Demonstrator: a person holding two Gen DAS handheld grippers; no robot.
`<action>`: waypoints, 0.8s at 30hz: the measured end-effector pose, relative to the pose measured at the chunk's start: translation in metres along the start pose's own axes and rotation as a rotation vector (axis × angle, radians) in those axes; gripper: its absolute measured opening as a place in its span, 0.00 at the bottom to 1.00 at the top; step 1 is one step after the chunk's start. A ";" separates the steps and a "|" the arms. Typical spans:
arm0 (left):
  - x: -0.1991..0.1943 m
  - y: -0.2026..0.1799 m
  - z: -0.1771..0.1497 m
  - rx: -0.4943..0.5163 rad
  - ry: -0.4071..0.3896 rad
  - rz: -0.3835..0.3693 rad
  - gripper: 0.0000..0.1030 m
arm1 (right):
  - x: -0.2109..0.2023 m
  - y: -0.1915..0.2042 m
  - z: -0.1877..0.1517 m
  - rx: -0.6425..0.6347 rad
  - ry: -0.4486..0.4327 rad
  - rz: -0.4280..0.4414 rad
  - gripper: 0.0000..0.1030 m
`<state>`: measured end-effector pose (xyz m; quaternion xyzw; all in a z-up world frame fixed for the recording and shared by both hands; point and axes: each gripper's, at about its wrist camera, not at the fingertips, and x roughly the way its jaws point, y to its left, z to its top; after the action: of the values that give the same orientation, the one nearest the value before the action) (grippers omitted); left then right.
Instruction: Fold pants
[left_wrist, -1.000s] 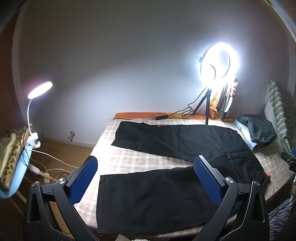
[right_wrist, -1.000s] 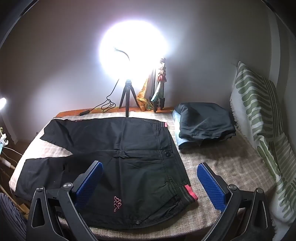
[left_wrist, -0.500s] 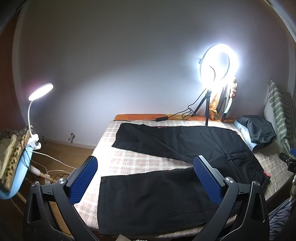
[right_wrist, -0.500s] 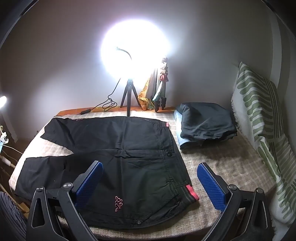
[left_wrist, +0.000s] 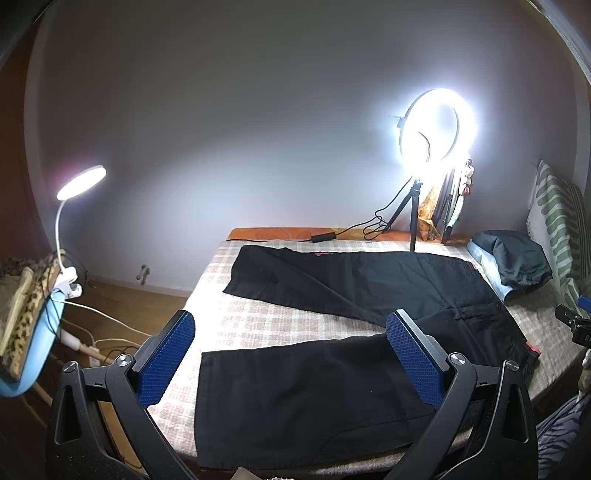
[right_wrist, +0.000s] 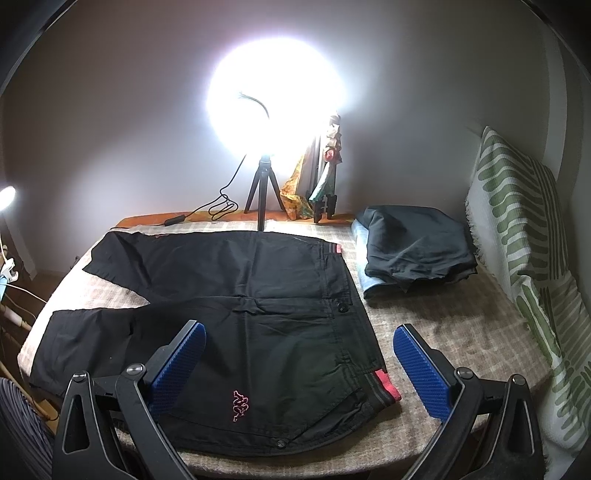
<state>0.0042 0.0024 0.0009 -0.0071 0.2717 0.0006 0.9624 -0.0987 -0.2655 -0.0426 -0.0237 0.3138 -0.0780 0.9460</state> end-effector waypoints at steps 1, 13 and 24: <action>0.001 0.000 0.000 0.000 0.000 0.000 1.00 | 0.000 0.000 0.000 0.000 0.001 0.000 1.00; -0.001 0.001 -0.002 -0.001 0.001 -0.003 1.00 | 0.002 0.001 0.000 -0.001 0.004 0.001 1.00; -0.001 0.001 -0.002 0.002 0.000 0.000 1.00 | 0.004 0.005 -0.003 -0.007 0.005 0.005 1.00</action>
<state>0.0024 0.0029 -0.0005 -0.0061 0.2718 0.0002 0.9623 -0.0968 -0.2613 -0.0473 -0.0258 0.3164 -0.0747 0.9453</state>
